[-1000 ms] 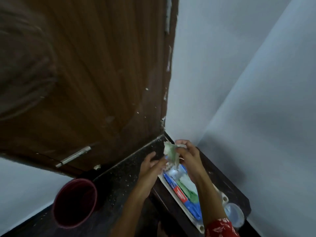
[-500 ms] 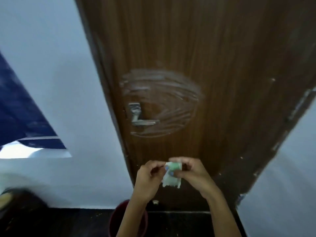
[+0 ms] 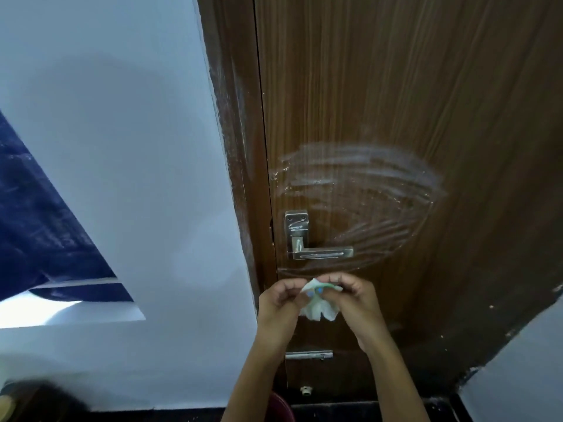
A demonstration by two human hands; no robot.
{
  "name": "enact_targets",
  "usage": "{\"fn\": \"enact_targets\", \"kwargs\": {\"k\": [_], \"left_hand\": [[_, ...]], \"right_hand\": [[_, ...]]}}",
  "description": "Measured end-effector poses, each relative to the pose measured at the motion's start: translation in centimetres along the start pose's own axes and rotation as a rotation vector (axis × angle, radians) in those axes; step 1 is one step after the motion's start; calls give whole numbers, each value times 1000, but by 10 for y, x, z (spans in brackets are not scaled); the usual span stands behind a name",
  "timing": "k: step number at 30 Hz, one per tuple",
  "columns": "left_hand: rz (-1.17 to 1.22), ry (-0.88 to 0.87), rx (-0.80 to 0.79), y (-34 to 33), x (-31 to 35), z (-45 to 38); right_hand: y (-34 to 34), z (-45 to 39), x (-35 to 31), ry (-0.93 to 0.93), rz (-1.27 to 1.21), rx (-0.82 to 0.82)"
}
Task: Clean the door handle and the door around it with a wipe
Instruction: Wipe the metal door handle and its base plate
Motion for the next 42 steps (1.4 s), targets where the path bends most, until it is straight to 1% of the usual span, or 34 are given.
{"fn": "enact_targets", "kwargs": {"k": [2,3,6,7,8,9,11,14,16,17,20,22,24,27,28,29,32,34,35,38,39,42], "left_hand": [[167,113,-58,0,-1,-14],[271,176,-79,0,-2,-20],[579,419,-77,-1,-11,-32],[658,496,-85,-2,-15,-34],[728,554,-101,-3,-17,-35],[791,589,-115,-4,-17,-36],[890,617,-135,-7,-14,-39],[981,593,-110,-12,-7,-43],[997,578,-81,-14,-2,-44],[996,578,-65,-15,-1,-44],[999,569,-47,-17,1,-41],[1017,547,-39,-18,1,-40],[1021,517,-37,-18,0,-39],[1015,477,-46,-16,-1,-34],[1005,469,-51,-16,-2,-32],[996,462,-58,-16,-3,-30],[983,452,-57,-15,-4,-26],[985,461,-52,-15,-4,-27],[983,469,-55,-15,-3,-28],[961,496,-57,-15,-2,-32],[959,503,-60,-14,-2,-32],[976,522,-86,-14,-1,-35]], "right_hand": [[1,-5,0,54,-17,201],[4,-5,1,89,-29,328],[19,8,2,203,-16,768],[22,13,0,252,17,867],[23,15,-3,306,59,909],[21,15,-5,365,104,904],[11,11,-10,503,237,822],[-15,1,-10,689,526,600],[-23,-3,-6,749,613,499],[-21,-4,-6,768,639,478],[-3,-6,-9,780,670,523],[4,-12,-11,762,608,562],[-3,-17,-12,767,572,526],[-16,-16,-7,781,593,393],[-14,-15,-4,769,594,374],[-9,-14,-2,746,580,387],[9,-11,-2,667,477,511],[7,-12,-3,668,433,537],[1,-13,-3,684,441,515],[-20,-10,0,743,540,371],[-19,-9,1,747,554,367],[-3,-10,-6,709,494,514]]}}
Point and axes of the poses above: each hand's wrist, its own z-axis away from the middle knuckle, its own y-axis out of the back of the hand, x = y × z, the point moved 6 cm from there along -z, towards the middle knuckle, and after that the axes turned 9 degrees about y, right-handed, at the moved point
